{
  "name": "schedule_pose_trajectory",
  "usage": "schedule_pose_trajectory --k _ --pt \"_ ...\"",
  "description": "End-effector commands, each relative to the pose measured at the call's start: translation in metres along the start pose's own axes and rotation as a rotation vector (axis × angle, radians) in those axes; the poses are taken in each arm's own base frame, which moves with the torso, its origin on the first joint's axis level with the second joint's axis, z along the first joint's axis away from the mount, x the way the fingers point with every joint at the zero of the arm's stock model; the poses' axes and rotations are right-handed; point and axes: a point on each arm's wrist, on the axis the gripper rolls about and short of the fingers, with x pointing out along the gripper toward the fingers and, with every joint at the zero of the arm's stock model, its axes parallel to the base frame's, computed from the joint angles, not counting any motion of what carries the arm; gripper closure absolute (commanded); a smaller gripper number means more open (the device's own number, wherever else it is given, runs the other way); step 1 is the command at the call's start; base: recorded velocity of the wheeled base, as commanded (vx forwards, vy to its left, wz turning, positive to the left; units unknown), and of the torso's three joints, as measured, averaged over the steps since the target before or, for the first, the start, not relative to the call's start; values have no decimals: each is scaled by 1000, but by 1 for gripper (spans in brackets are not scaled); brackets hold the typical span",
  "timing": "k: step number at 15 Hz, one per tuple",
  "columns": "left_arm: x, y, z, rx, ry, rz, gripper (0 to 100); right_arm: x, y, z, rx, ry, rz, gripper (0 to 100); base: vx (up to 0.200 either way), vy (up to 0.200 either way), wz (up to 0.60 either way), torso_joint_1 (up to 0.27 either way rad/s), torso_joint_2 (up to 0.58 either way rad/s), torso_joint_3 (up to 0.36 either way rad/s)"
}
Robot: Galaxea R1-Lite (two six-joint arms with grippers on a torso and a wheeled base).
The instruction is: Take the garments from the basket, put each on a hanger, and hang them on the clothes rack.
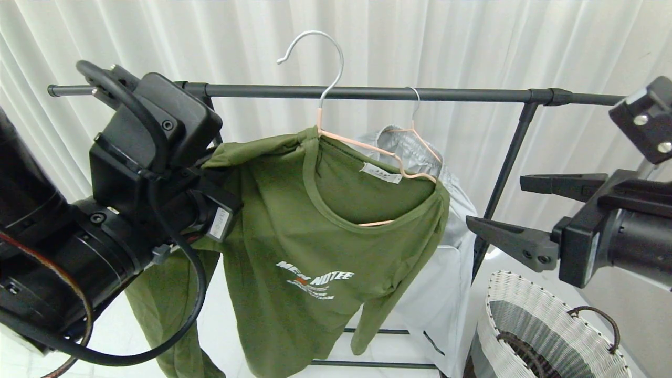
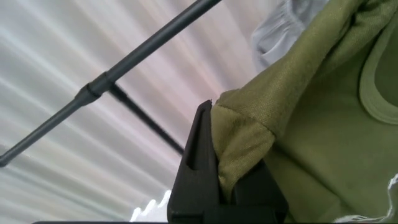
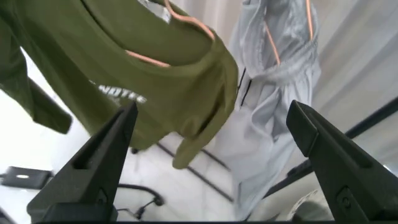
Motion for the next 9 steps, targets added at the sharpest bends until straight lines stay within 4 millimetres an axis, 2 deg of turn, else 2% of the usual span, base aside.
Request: schedule_pose_trajectory --k 1,4,9 --pt "-1 -1 2 -5 -20 -20 100 30 6 8 -55 22 -1 0 0 0 0 0 0 0" --pt "-2 -2 3 -4 -29 -29 100 64 13 22 -139 16 0 0 0 0 0 0 0 0" --pt "-4 -5 6 -8 -46 -49 100 95 20 30 -218 10 2 0 0 0 0 0 0 0"
